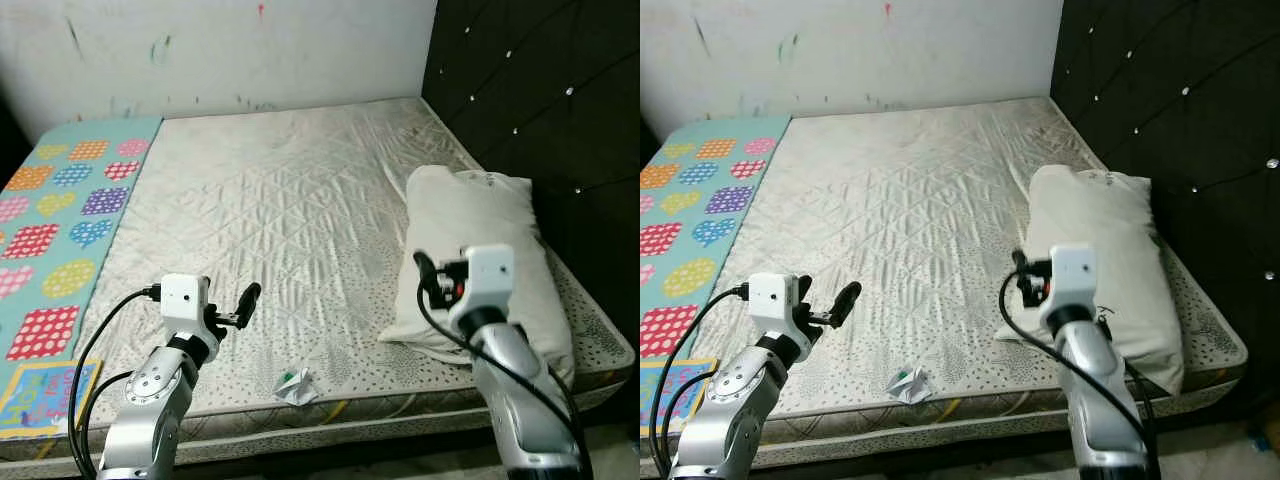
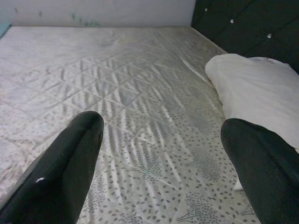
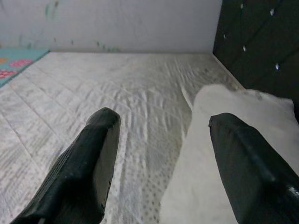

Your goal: Clean up the room

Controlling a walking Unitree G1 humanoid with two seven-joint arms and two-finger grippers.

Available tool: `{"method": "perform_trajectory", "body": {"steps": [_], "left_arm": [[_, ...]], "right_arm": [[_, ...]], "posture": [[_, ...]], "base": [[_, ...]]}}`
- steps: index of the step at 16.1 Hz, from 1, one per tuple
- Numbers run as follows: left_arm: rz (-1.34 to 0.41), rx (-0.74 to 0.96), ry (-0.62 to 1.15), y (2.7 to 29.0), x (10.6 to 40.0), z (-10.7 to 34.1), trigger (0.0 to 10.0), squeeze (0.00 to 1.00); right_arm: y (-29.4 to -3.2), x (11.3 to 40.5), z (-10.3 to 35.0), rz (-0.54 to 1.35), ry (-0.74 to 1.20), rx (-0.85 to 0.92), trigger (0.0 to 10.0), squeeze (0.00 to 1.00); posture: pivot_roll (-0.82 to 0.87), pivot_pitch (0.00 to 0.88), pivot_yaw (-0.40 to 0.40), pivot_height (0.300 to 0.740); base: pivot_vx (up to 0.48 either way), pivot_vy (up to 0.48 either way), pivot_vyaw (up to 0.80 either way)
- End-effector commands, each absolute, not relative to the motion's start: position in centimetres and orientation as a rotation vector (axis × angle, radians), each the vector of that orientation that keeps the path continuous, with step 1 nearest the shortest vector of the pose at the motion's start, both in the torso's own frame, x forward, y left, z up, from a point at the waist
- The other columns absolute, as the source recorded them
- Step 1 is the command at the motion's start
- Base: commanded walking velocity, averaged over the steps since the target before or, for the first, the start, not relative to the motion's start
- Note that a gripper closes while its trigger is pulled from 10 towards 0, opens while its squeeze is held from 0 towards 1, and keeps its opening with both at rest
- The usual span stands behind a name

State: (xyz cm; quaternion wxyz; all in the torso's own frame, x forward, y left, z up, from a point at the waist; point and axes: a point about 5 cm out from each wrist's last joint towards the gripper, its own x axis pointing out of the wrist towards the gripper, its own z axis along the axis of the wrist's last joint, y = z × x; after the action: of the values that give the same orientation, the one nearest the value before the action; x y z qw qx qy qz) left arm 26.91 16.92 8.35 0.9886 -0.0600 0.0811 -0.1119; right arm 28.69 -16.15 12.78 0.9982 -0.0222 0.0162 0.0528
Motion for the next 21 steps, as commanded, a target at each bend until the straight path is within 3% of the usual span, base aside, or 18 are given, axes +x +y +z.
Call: {"method": "perform_trajectory", "body": {"steps": [1, 21], "left_arm": [[-0.219, -0.103, 0.160, 17.0, 27.2, 8.5, 10.0, 0.00], [-0.269, -0.134, 0.140, 16.0, 27.1, 8.8, 10.0, 0.00]], "right_arm": [[-16.1, 28.9, 12.8, 0.106, 0.031, -0.043, 10.0, 0.00], [-15.0, 28.0, 12.3, 0.166, 0.036, -0.025, 10.0, 0.00]], "posture": [[-0.24, 0.000, 0.040, 0.740], [-0.24, 0.000, 0.045, 0.740]], "base": [[0.000, 0.000, 0.00], [0.000, 0.000, 0.00]]}}
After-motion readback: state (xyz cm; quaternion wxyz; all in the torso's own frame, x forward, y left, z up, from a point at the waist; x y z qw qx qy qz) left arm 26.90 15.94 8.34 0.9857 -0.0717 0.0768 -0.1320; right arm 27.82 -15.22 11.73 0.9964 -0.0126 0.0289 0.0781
